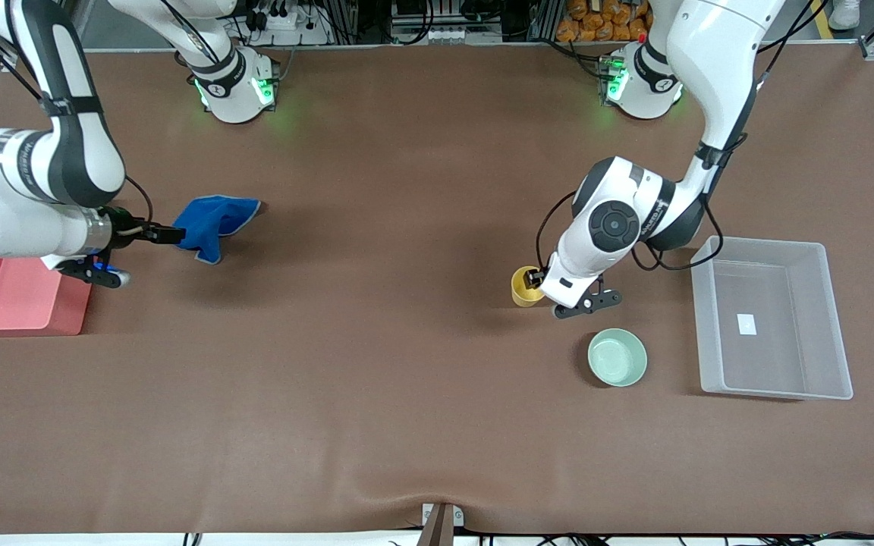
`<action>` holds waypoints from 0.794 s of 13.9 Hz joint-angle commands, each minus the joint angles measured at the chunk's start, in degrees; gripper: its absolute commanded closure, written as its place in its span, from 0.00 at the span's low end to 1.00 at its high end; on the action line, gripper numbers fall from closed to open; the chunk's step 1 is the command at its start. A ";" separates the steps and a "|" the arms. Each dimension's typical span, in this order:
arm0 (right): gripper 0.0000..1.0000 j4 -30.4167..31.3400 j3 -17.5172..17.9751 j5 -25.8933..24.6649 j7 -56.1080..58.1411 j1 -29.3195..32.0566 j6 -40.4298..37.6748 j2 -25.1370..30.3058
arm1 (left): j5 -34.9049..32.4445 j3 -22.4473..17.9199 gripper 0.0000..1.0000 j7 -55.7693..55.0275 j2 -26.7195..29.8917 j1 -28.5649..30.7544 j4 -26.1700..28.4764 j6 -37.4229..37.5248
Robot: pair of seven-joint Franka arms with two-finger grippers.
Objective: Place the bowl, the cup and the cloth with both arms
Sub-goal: 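Grasp the blue cloth with the right gripper while the left gripper grasps the cup, then carry the cloth toward the pink bin while the left gripper carries the cup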
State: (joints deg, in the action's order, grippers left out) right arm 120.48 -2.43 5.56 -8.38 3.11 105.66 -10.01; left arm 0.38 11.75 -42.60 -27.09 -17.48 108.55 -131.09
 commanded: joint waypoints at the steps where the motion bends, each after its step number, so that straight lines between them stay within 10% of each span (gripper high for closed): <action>1: 0.00 3.96 -0.21 1.47 -1.11 -0.48 6.46 -1.32 | 0.50 -0.14 0.52 -2.21 -1.73 -0.80 -0.36 -1.98; 4: 0.00 6.96 -0.21 1.65 -1.11 -1.27 12.38 -2.81 | 0.33 -0.14 1.00 -2.66 -2.26 -1.24 -0.36 -1.98; 11: 0.00 10.21 -0.12 3.76 -1.11 -2.67 17.30 -5.89 | -0.02 -1.02 1.00 -2.48 7.64 2.26 -0.88 6.44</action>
State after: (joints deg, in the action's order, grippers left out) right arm 129.06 -2.29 8.18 -8.56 1.23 121.99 -16.55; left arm 0.38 11.06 -44.22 -25.73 -17.21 106.77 -129.15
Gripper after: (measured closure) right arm 0.000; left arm 0.969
